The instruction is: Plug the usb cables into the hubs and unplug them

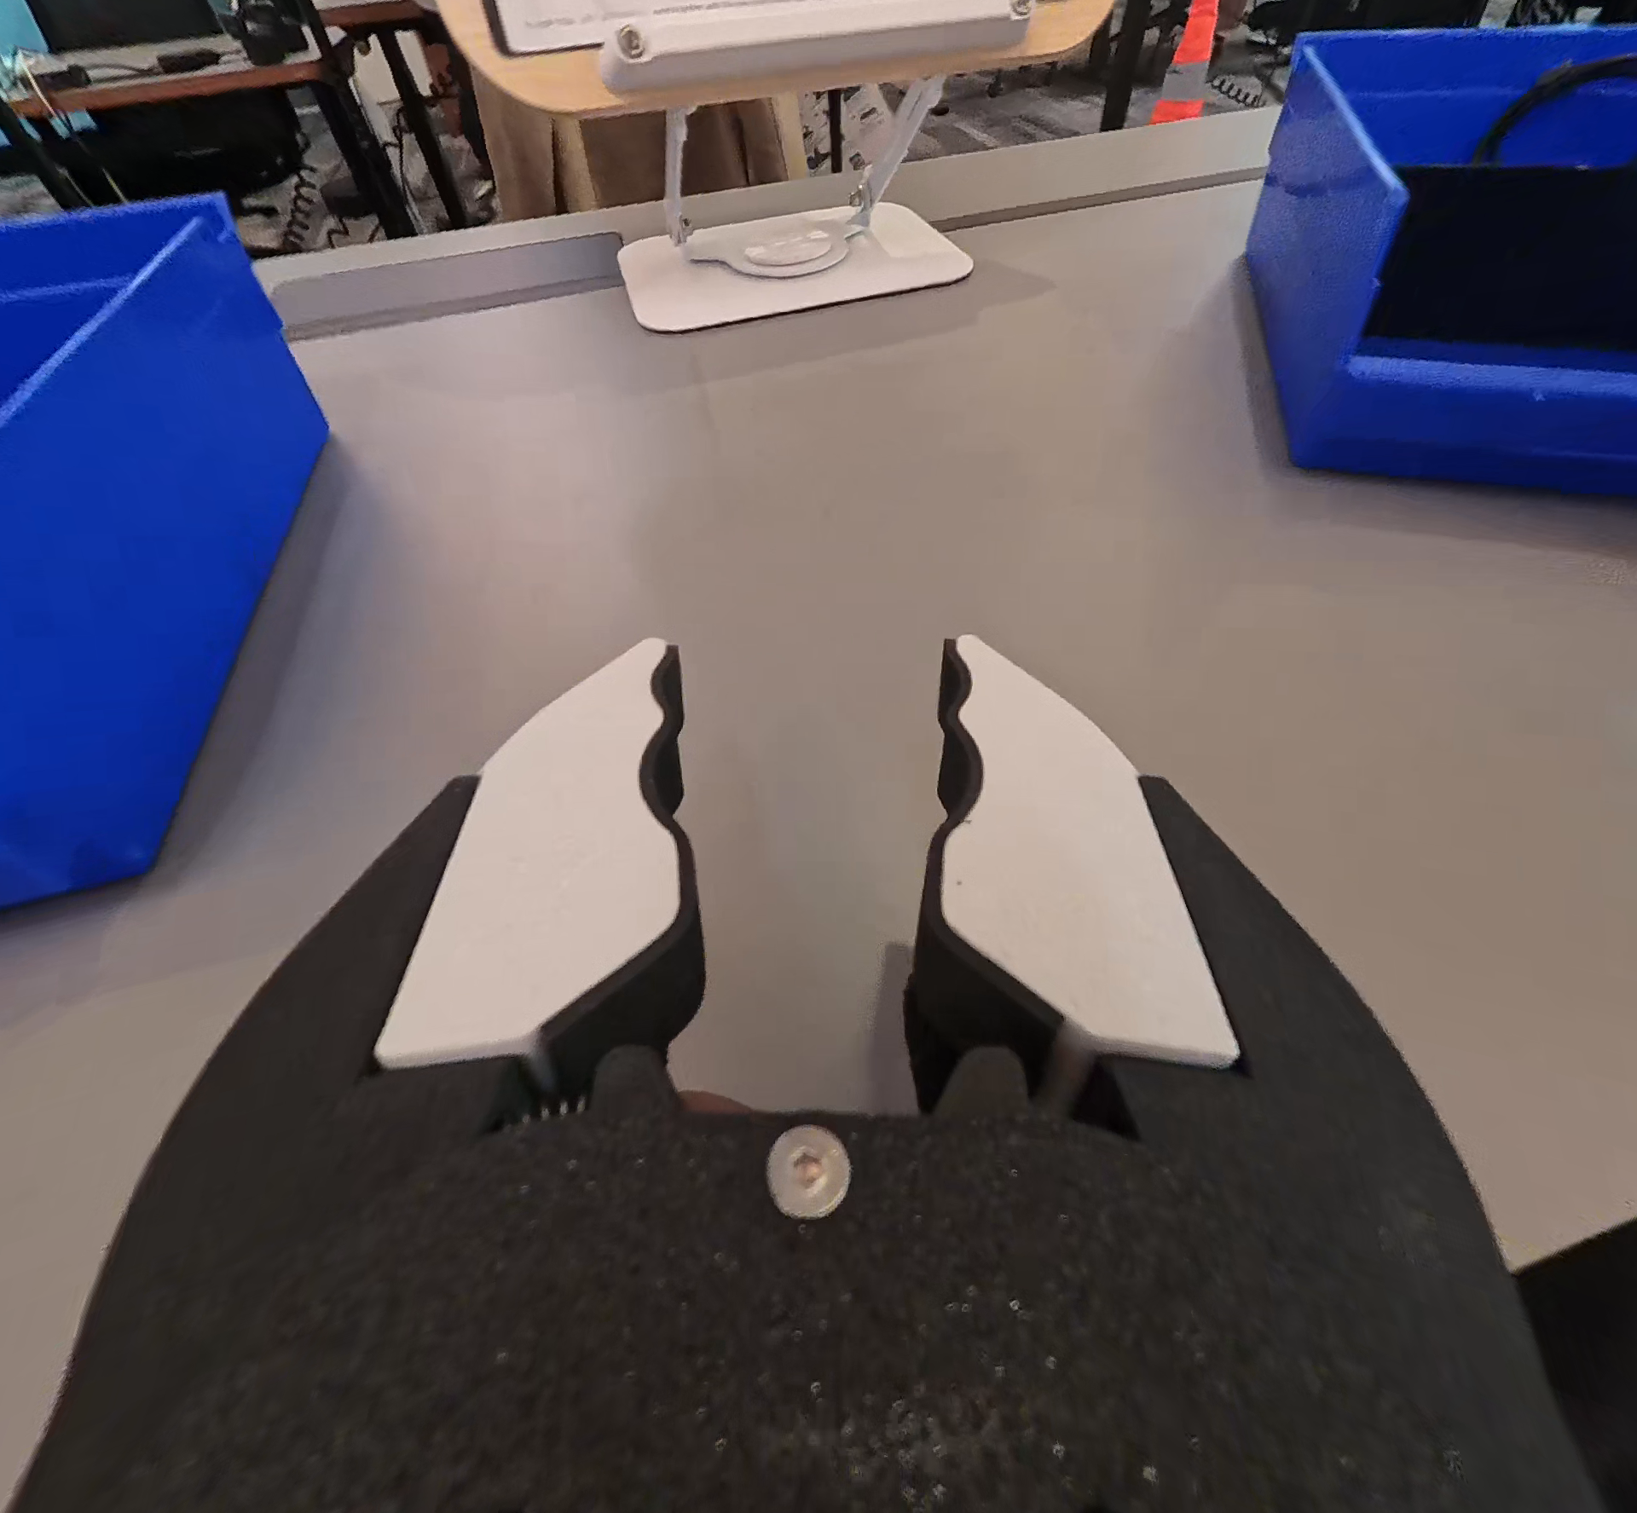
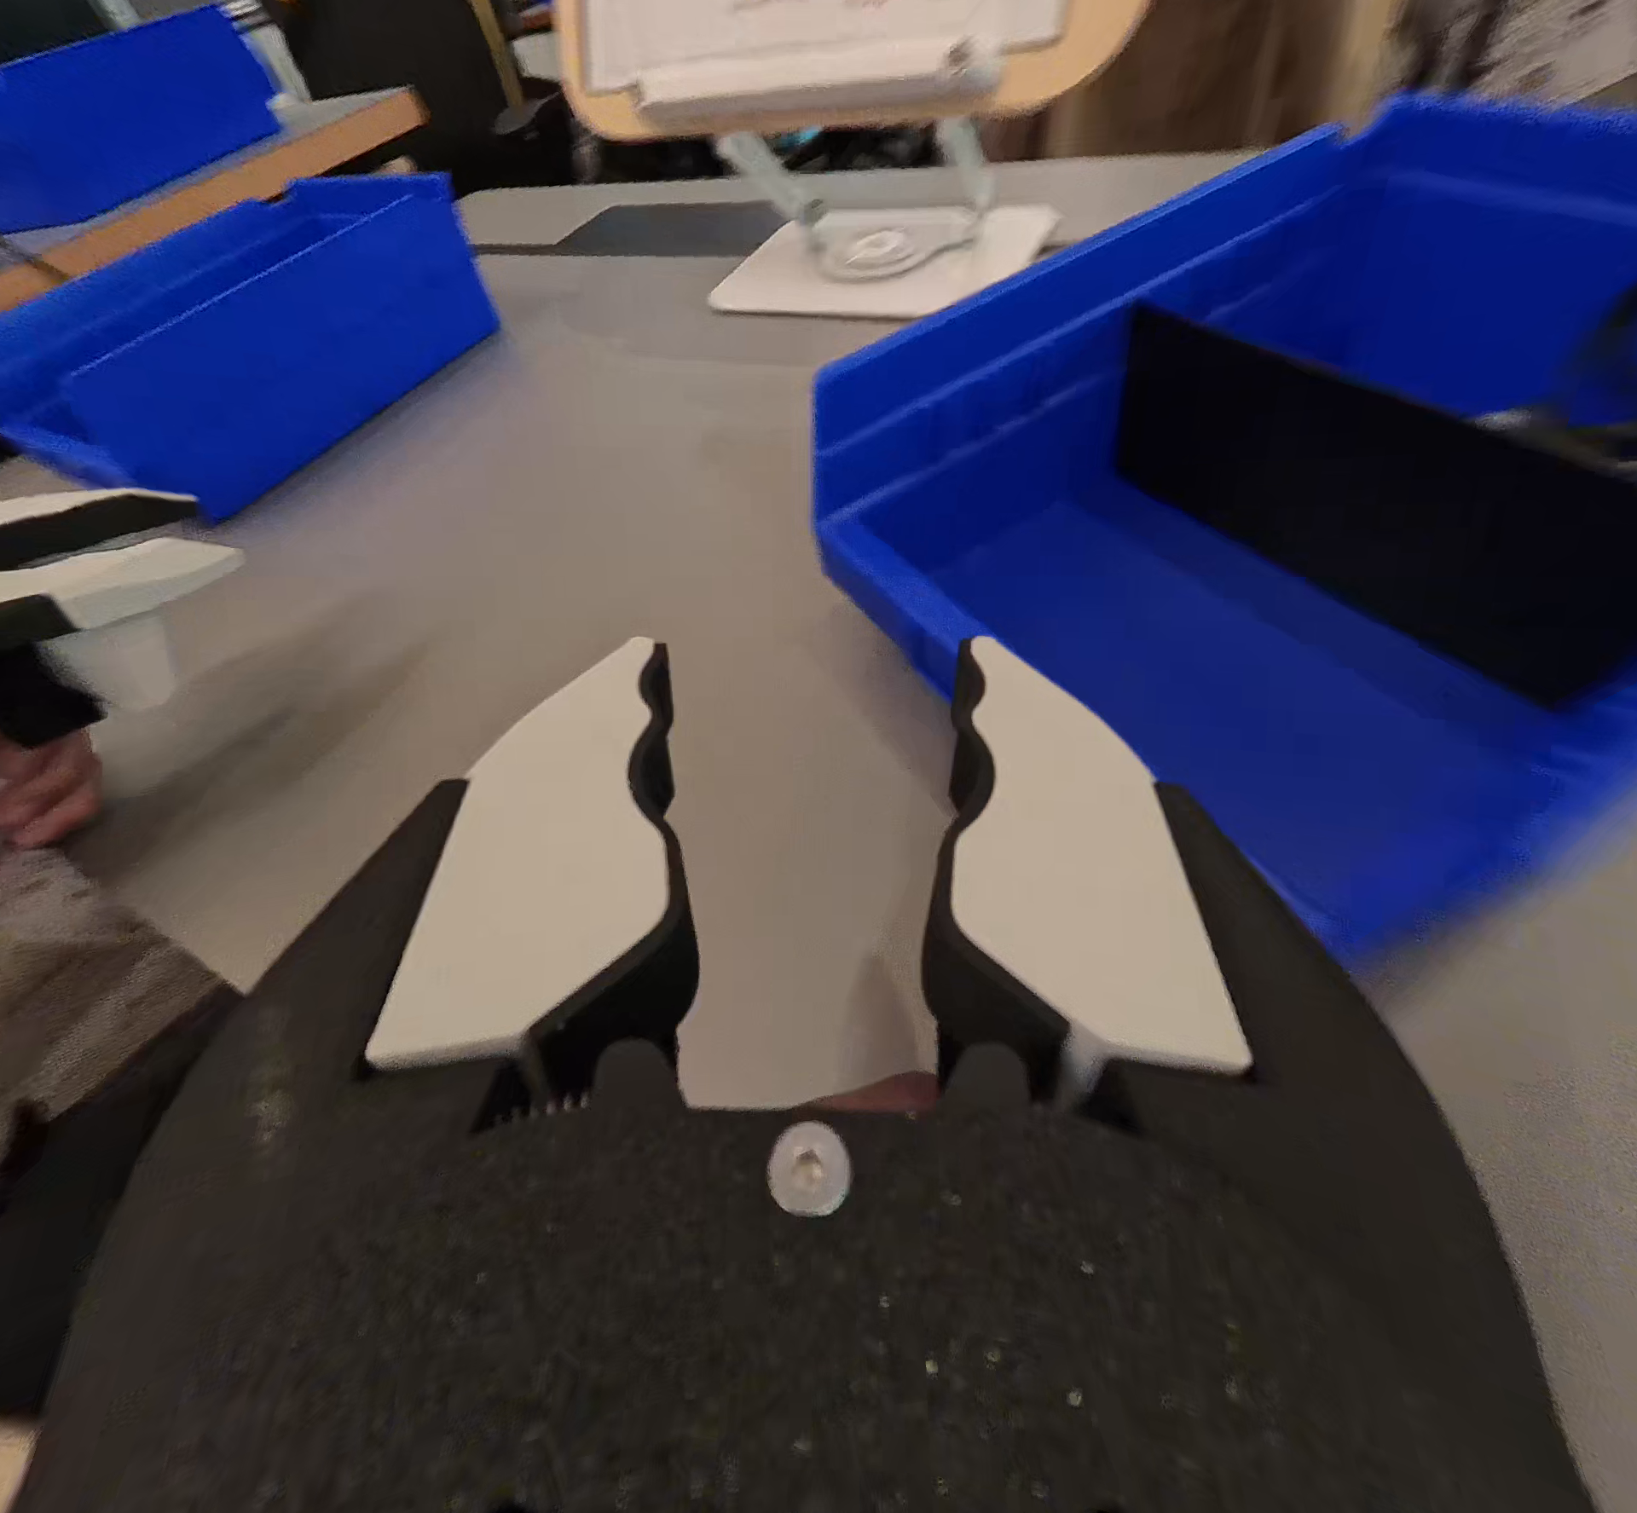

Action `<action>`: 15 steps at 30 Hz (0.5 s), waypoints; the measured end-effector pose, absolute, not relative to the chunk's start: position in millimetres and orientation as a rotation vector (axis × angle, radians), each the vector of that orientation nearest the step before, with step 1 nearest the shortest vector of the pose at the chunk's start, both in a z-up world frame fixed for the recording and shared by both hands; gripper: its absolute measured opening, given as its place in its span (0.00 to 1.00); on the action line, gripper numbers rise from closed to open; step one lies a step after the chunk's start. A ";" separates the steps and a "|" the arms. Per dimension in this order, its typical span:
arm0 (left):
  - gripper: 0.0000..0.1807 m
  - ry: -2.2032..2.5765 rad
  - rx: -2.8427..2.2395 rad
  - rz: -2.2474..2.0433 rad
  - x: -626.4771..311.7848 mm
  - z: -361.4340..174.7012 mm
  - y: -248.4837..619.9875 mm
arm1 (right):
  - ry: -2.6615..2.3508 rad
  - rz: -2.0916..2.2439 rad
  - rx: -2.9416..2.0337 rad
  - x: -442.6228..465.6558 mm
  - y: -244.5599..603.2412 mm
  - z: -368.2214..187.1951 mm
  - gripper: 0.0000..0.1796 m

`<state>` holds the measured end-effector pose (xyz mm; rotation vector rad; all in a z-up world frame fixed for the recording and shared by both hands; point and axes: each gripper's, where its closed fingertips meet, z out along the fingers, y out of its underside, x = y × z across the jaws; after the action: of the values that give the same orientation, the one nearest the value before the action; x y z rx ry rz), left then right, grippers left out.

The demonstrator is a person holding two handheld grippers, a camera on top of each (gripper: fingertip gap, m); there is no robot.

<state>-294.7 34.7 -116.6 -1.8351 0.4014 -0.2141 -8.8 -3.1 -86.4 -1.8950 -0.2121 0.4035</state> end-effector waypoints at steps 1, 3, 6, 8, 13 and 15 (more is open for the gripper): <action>0.30 0.418 -1.828 -0.197 -291.0 -115.5 35.5 | -0.166 0.323 -1.877 11.0 -10.8 -80.7 0.33; 0.30 0.437 -1.818 -0.197 -283.6 -113.4 34.6 | -0.008 0.142 -1.860 62.6 -21.1 -77.3 0.32; 0.30 0.455 -1.810 -0.215 -275.7 -112.4 30.5 | 0.158 0.090 -1.852 98.2 -22.5 -93.9 0.32; 0.30 0.469 -1.804 -0.211 -272.4 -112.0 29.2 | 0.176 -0.008 -1.902 101.9 -12.8 -110.7 0.36; 0.30 0.489 -1.806 -0.234 -262.3 -113.9 27.8 | 0.347 -0.079 -1.987 114.8 20.8 -138.2 0.19; 0.31 0.502 -1.807 -0.244 -257.8 -115.5 24.7 | 0.376 -0.063 -1.978 115.3 24.4 -139.4 0.12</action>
<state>-257.8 24.7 -115.5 -1.8066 0.5024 -0.2441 115.3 24.4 -139.4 -1.9784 0.3759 -0.0631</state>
